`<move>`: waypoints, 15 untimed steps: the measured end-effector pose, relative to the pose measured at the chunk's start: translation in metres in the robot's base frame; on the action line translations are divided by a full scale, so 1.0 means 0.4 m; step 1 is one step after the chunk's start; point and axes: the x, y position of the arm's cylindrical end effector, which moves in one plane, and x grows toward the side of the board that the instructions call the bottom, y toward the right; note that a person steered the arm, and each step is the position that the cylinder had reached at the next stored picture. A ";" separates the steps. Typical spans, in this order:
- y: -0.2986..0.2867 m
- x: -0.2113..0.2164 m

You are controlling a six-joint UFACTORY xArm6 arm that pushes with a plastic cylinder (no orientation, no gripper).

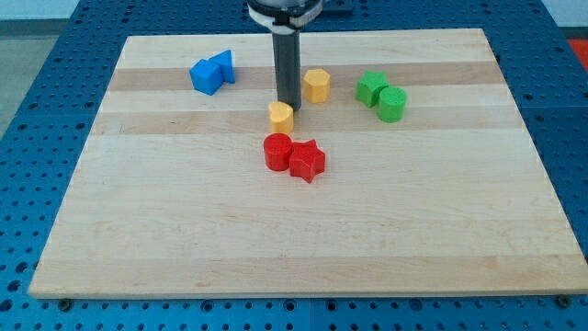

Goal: Move the yellow hexagon towards the yellow heart

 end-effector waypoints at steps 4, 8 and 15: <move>0.018 -0.246; 0.143 -0.153; 0.009 -0.099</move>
